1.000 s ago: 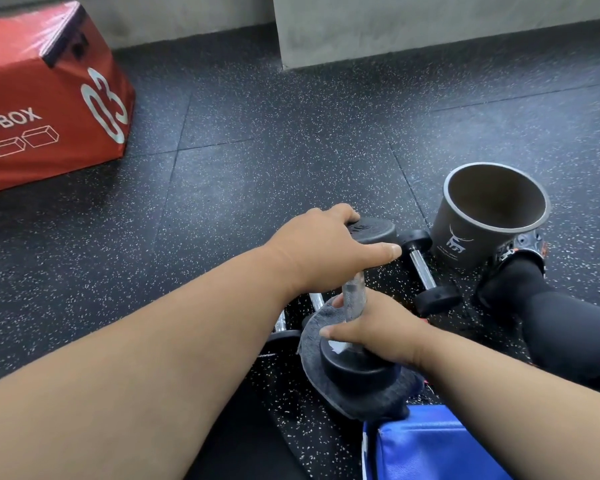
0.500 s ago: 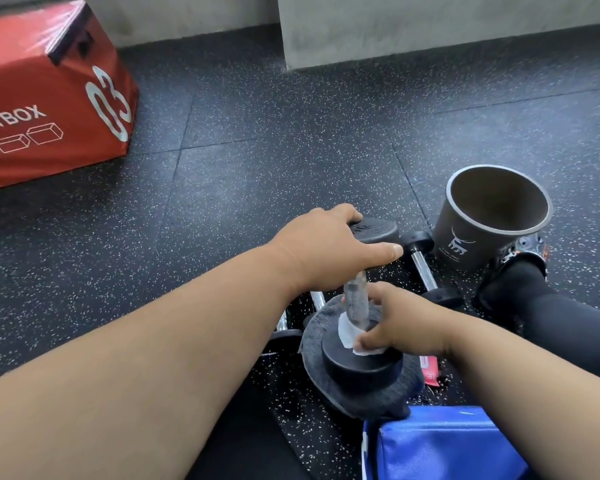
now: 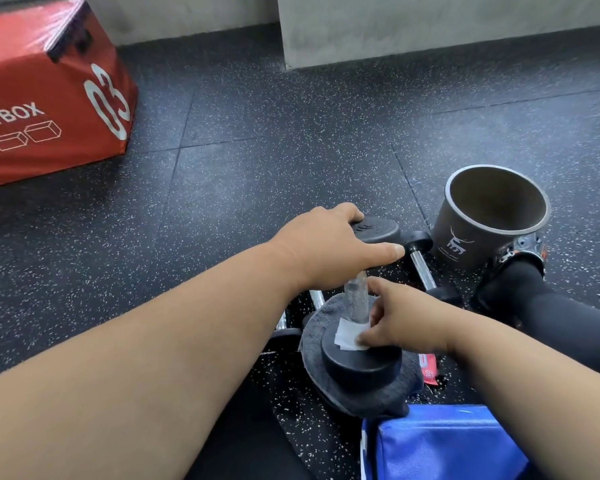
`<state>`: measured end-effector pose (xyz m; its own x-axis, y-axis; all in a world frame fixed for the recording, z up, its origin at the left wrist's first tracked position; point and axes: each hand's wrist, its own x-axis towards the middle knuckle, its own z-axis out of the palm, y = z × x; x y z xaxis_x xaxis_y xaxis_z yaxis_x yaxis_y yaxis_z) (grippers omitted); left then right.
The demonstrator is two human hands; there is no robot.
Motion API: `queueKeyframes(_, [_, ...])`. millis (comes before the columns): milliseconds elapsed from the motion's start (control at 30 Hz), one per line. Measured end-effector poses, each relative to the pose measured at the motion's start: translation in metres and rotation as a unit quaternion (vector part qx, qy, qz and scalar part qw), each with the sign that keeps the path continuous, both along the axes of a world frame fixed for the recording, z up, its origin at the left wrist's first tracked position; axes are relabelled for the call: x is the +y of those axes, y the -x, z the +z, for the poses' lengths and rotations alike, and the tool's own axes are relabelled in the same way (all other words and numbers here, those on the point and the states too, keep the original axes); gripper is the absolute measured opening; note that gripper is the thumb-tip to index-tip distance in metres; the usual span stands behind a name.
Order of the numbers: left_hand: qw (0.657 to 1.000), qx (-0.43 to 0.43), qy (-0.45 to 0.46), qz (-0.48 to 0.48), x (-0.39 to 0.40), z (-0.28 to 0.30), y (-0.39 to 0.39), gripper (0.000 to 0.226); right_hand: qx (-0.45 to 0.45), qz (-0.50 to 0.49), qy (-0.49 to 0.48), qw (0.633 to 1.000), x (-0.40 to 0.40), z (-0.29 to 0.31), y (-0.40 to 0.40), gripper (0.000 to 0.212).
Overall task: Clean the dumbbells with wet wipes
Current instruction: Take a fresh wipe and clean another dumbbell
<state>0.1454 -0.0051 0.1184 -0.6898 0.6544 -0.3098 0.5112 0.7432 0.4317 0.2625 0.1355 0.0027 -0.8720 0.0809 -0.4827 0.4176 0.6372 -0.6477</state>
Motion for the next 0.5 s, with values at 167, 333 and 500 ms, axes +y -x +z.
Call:
queueKeyframes(167, [1.000,0.001,0.000,-0.002,-0.001,-0.001,0.001,0.085,0.007,0.006,0.030,1.000,0.002,-0.004,0.000,0.064])
queueKeyframes(333, [1.000,0.001,-0.001,-0.001,0.000,-0.002,0.003,0.087,0.017,0.007,0.131,0.991,0.002,-0.007,-0.004,0.059])
queueKeyframes(500, [1.000,-0.005,-0.006,0.000,0.002,-0.003,0.002,0.080,0.022,0.013,0.129,0.991,-0.005,-0.015,-0.003,0.083])
